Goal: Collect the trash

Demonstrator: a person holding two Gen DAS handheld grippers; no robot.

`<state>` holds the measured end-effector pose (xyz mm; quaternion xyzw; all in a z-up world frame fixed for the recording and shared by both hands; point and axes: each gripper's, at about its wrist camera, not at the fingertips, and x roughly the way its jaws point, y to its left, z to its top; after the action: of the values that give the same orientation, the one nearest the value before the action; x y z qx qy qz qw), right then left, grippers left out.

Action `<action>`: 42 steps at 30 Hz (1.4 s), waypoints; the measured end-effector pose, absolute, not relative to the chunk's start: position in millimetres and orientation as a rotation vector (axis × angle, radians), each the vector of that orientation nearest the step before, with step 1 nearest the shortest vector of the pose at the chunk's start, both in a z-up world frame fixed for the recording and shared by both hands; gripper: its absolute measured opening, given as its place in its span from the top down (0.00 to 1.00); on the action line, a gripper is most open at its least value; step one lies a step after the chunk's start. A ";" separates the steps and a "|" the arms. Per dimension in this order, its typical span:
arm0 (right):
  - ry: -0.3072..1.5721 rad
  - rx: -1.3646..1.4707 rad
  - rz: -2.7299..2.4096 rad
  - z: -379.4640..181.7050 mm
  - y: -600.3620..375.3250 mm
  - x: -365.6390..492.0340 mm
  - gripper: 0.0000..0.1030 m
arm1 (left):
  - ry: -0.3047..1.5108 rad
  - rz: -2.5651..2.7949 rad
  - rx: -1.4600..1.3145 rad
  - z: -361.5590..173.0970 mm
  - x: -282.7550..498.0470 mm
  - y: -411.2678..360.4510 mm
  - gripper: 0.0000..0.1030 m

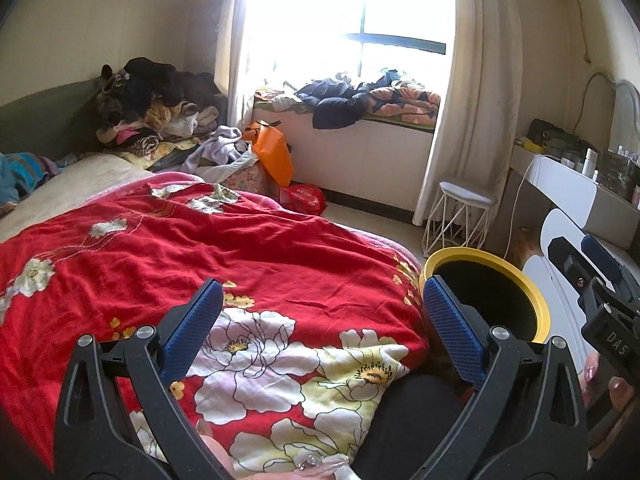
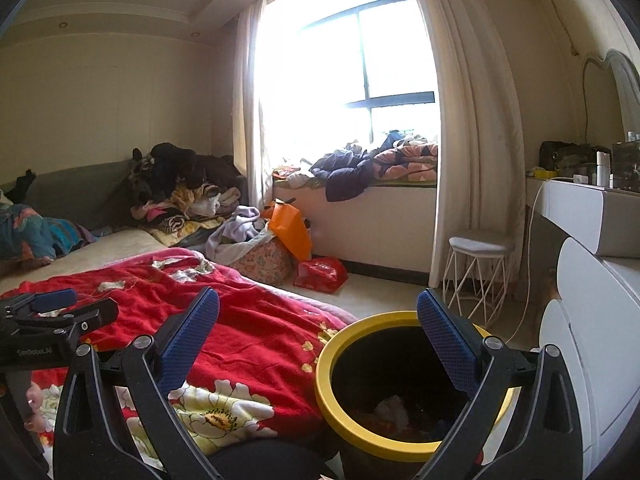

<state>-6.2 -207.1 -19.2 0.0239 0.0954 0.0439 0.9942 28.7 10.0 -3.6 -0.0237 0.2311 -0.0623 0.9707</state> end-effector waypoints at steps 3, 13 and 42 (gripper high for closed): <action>0.192 0.051 0.087 -20.2 -207.2 -6.4 0.06 | 0.469 -0.127 -0.046 -3.8 29.0 9.5 0.10; 0.185 0.053 0.081 -21.2 -209.3 -7.6 0.06 | 0.461 -0.130 -0.048 -4.5 26.1 8.2 0.10; 0.181 0.059 0.075 -21.3 -210.8 -8.7 0.06 | 0.469 -0.131 -0.045 -3.3 26.1 6.8 0.10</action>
<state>-8.7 -210.8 -21.3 0.0294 0.0903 0.0373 0.9948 26.1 6.8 -3.3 -0.0223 0.2321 -0.0651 0.9702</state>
